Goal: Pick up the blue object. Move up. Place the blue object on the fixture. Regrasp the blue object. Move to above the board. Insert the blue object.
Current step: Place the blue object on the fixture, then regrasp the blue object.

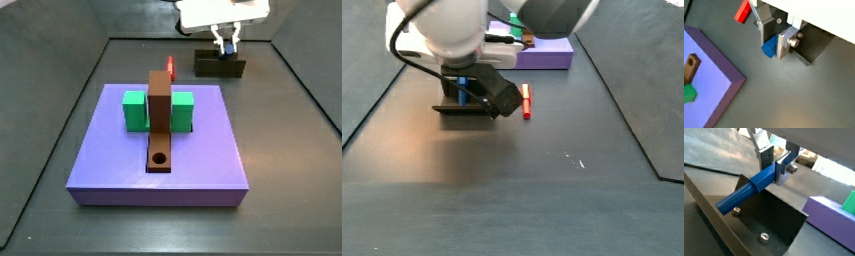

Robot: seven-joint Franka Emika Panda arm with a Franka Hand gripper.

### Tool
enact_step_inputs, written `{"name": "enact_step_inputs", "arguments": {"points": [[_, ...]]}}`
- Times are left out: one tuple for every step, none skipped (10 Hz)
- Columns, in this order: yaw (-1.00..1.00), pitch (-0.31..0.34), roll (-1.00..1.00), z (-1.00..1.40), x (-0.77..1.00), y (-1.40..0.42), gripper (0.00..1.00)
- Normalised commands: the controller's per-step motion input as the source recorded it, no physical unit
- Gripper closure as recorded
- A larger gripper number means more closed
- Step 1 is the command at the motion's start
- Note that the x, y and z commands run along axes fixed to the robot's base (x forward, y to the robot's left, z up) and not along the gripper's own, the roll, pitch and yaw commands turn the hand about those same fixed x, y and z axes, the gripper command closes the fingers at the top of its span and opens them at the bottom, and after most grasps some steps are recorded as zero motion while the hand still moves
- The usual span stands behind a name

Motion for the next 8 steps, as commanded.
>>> {"name": "enact_step_inputs", "arguments": {"points": [[0.00,0.000,0.00,0.00,0.00,0.00,1.00],[0.00,0.000,0.00,0.00,0.00,0.00,0.00],[0.00,0.000,0.22,0.00,0.00,-0.09,0.00],[0.00,0.000,0.19,0.07,0.00,-0.01,0.00],[0.00,0.000,0.17,0.18,0.02,0.00,0.00],[0.01,0.000,0.18,0.18,0.09,0.00,0.00],[0.03,0.000,0.18,0.16,0.09,0.00,0.00],[0.03,0.000,0.15,0.16,0.09,0.00,0.00]]}}
